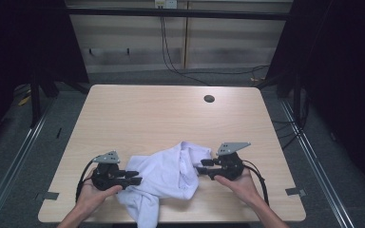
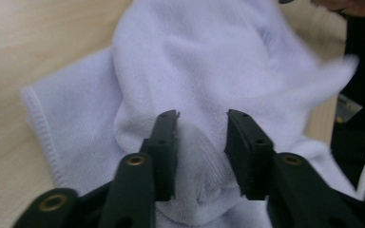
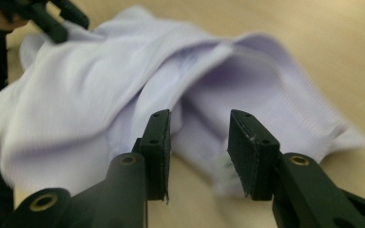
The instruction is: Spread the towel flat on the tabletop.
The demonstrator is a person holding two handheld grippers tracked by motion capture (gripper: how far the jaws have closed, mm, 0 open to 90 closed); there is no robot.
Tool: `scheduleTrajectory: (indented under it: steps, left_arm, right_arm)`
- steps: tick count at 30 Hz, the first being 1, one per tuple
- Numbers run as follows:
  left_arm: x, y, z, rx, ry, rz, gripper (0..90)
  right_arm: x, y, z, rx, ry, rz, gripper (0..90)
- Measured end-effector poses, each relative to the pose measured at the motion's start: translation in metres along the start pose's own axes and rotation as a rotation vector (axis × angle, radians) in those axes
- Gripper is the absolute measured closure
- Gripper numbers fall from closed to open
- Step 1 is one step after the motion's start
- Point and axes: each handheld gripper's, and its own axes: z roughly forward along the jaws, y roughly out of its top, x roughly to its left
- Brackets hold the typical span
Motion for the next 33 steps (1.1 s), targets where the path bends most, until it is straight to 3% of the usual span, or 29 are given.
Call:
scheduleTrajectory:
  steps: [3,4,5,6,7,8,10,13,14,15,17,18,20,21,22,24,27,29,30,31,33]
  left_arm:
    - [0.002,0.008,-0.004,-0.035,0.010,0.007,58.2]
    - [0.005,0.021,-0.002,-0.062,0.023,0.013,58.0]
    - [0.005,0.021,-0.002,-0.062,0.023,0.013,58.0]
    - [0.010,0.035,0.008,-0.061,0.034,0.034,58.0]
    - [0.010,0.035,0.008,-0.061,0.034,0.034,57.7]
    - [0.016,0.045,0.018,-0.053,0.052,0.035,57.7]
    - [0.023,0.051,0.030,-0.057,0.044,0.022,52.4]
    - [0.035,0.057,0.055,-0.015,0.041,0.002,45.8]
    - [0.036,0.058,0.070,0.048,0.042,0.012,36.2]
    - [0.036,0.057,0.075,0.069,0.035,0.018,35.7]
    - [0.036,0.056,0.079,0.084,0.031,0.015,38.4]
    - [0.034,0.053,0.084,0.117,0.032,0.020,45.0]
    - [0.032,0.050,0.082,0.117,0.046,0.054,63.5]
    - [0.032,0.050,0.082,0.117,0.046,0.054,72.2]
    - [0.032,0.049,0.077,0.103,0.039,0.053,77.7]
    - [0.033,0.049,0.066,0.061,0.020,0.042,79.5]
    - [0.032,0.051,0.057,0.020,0.020,0.035,80.0]
    - [0.034,0.053,0.046,-0.043,0.003,0.014,79.8]
    - [0.036,0.055,0.034,-0.092,0.018,0.001,80.0]
    - [0.036,0.055,0.034,-0.092,0.018,0.001,80.0]
    - [0.041,0.057,0.015,-0.170,0.031,-0.032,80.6]
  right_arm:
    - [-0.006,0.010,0.001,-0.028,-0.010,0.003,56.6]
    - [-0.010,0.021,0.007,-0.039,-0.009,0.002,54.0]
    - [-0.012,0.026,0.012,-0.033,-0.010,-0.009,53.6]
    - [-0.013,0.031,0.018,-0.028,-0.008,-0.014,53.2]
    - [-0.013,0.031,0.018,-0.028,-0.008,-0.014,53.2]
    - [-0.014,0.035,0.025,-0.021,-0.008,-0.013,52.5]
    - [-0.016,0.042,0.044,0.000,-0.014,-0.031,51.2]
    - [-0.019,0.041,0.057,0.028,-0.015,-0.030,50.2]
    - [-0.022,0.037,0.067,0.047,-0.017,-0.022,49.4]
    - [-0.022,0.034,0.071,0.060,-0.010,-0.020,49.3]
    - [-0.022,0.031,0.074,0.070,-0.010,-0.020,49.3]
    - [-0.020,0.025,0.081,0.095,-0.008,-0.030,54.1]
    - [-0.017,0.023,0.083,0.099,0.000,-0.037,65.9]
    - [-0.017,0.023,0.083,0.099,0.000,-0.037,65.9]
    - [-0.014,0.025,0.082,0.102,-0.015,-0.038,78.5]
    - [-0.012,0.026,0.081,0.099,-0.020,-0.040,83.3]
    - [-0.013,0.029,0.075,0.078,-0.029,-0.023,85.8]
    - [-0.017,0.034,0.065,0.047,-0.063,-0.009,85.9]
    - [-0.025,0.039,0.050,0.003,-0.098,0.025,86.5]
    - [-0.025,0.039,0.050,0.003,-0.098,0.025,86.5]
    - [-0.036,0.041,0.031,-0.042,-0.122,0.064,86.8]
